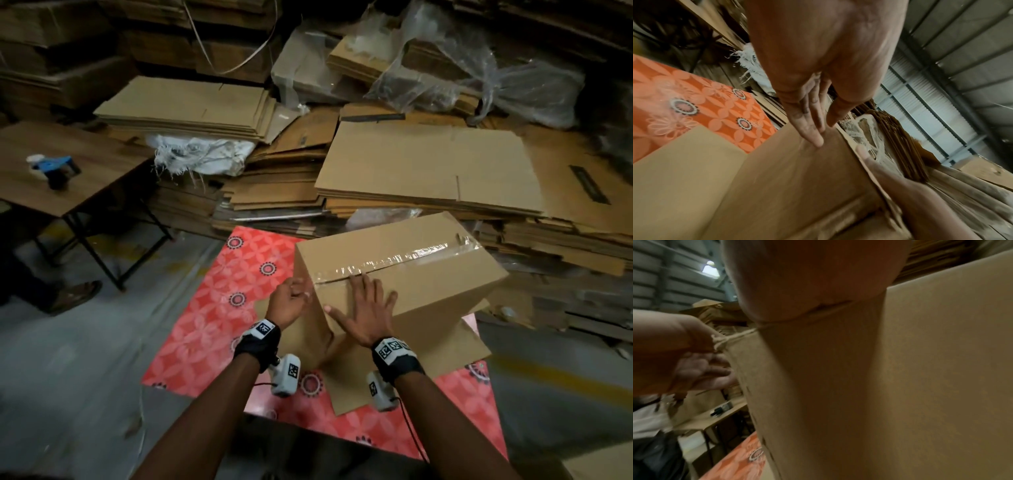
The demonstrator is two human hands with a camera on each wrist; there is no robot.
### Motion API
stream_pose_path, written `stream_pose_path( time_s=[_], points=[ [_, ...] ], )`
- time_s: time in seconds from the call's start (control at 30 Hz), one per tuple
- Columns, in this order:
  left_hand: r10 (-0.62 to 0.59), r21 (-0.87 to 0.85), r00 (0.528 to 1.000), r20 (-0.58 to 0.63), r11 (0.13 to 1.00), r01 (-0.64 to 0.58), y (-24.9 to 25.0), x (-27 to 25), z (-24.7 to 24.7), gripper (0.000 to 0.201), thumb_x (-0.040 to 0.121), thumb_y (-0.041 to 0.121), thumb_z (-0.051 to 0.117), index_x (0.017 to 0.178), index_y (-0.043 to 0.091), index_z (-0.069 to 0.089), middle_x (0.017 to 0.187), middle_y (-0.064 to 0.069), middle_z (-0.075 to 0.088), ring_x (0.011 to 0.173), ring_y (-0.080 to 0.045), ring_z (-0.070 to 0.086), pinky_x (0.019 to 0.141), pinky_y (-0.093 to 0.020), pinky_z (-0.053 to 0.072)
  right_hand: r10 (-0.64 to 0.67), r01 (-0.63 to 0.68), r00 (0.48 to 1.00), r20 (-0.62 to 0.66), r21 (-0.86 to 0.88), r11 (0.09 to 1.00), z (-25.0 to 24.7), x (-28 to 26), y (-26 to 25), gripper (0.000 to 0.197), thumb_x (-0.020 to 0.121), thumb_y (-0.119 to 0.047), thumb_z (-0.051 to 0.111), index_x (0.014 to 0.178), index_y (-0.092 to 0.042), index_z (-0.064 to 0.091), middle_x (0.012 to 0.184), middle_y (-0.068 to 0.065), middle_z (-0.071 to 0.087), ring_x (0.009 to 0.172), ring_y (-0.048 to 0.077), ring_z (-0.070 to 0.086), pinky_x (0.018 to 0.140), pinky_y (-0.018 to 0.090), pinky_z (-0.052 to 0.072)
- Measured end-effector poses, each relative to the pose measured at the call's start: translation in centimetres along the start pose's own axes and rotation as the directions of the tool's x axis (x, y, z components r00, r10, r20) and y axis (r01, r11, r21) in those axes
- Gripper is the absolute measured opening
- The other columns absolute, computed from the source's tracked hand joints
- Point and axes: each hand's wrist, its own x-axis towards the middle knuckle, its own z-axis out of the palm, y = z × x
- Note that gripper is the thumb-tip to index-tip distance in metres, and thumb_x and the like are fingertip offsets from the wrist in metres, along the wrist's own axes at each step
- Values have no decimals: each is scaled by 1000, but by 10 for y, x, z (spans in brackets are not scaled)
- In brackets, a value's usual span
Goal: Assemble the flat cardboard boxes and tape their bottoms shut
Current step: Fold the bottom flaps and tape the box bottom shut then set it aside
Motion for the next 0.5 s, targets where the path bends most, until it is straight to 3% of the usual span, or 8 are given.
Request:
stream_pose_path(
  time_s=[0.07, 0.2, 0.3, 0.43, 0.5],
  points=[
    [20, 55, 999, 26, 998, -22, -5, 0, 2, 37, 87, 15, 69, 122, 19, 60, 108, -5, 71, 103, -29, 70, 86, -47, 59, -18, 18, 999, 37, 0, 1000, -3, -6, 4, 113, 75, -100, 23, 163, -34, -1, 172, 4, -6, 157, 35, -5, 117, 72, -8],
    [72, 72, 996, 55, 995, -76, -8, -6, 16, 41, 92, -5, 61, 131, 6, 58, 112, -5, 65, 105, -26, 65, 77, -36, 53, 3, -6, 999, 46, 79, 997, -9, 0, -8, 126, 64, -105, 26, 163, -31, 6, 171, 6, -10, 157, 35, -12, 116, 70, -11],
    [35, 31, 999, 10, 999, -35, -23, -3, 23, 40, 86, -12, 59, 124, 2, 63, 110, -8, 69, 105, -31, 67, 76, -36, 55, -86, 84, 996, 24, 59, 995, 0, 13, -23, 123, 69, -102, 26, 163, -27, 6, 172, 2, -12, 157, 25, -13, 118, 72, -6],
    [8, 59, 1000, 19, 998, -10, -42, 6, 16, 32, 85, 1, 60, 108, 20, 70, 112, -3, 75, 102, -26, 71, 88, -50, 60, -140, 145, 984, 106, -42, 988, 9, 16, -19, 115, 77, -90, 42, 163, -32, -8, 171, -2, -16, 158, 19, -12, 118, 72, -5],
    [32, 93, 999, 45, 995, -36, -46, 7, 14, 32, 80, 10, 63, 111, 20, 69, 108, -3, 76, 93, -22, 71, 88, -50, 59, -144, 152, 982, 125, -60, 987, 8, 14, -16, 115, 79, -77, 56, 162, -33, -10, 171, -2, -15, 158, 19, -10, 118, 72, -3]
  ],
)
